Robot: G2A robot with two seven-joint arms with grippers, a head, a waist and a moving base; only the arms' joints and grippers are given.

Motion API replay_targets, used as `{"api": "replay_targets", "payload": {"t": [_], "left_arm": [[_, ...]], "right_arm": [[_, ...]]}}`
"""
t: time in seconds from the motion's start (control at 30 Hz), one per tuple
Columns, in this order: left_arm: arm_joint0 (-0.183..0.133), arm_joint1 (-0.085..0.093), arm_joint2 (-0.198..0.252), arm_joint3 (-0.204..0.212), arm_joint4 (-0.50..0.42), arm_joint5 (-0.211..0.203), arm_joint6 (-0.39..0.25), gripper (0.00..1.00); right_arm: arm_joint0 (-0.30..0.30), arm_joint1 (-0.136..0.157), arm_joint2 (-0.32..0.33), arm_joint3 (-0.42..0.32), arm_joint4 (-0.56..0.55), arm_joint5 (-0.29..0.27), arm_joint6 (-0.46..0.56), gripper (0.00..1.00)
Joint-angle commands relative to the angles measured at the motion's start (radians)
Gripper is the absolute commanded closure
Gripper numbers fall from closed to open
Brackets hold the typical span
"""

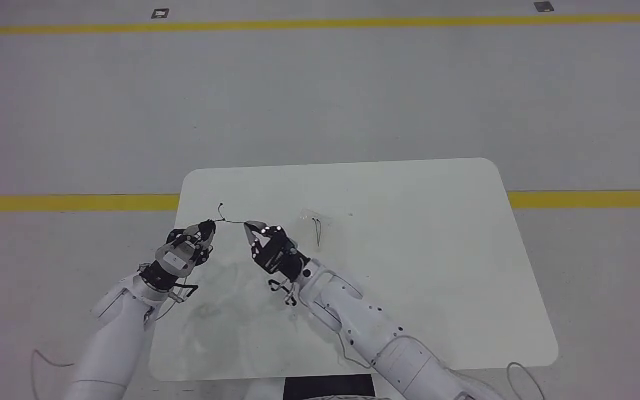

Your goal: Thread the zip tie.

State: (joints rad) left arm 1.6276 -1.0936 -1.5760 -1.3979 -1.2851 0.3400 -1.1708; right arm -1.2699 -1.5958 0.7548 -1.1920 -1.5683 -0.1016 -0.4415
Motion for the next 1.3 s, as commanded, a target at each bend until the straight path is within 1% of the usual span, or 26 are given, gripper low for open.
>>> {"api": "replay_targets", "payload": {"t": [0.0, 1.27], "left_arm": [[0.000, 0.000, 0.000, 0.000, 0.000, 0.000, 0.000, 1.00], [0.000, 0.000, 0.000, 0.000, 0.000, 0.000, 0.000, 1.00]], "right_arm": [[-0.003, 0.002, 0.002, -0.002, -0.002, 0.003, 0.003, 1.00], [-0.027, 0.054, 0.025, -0.050, -0.002, 0.046, 0.055, 1.00]]}}
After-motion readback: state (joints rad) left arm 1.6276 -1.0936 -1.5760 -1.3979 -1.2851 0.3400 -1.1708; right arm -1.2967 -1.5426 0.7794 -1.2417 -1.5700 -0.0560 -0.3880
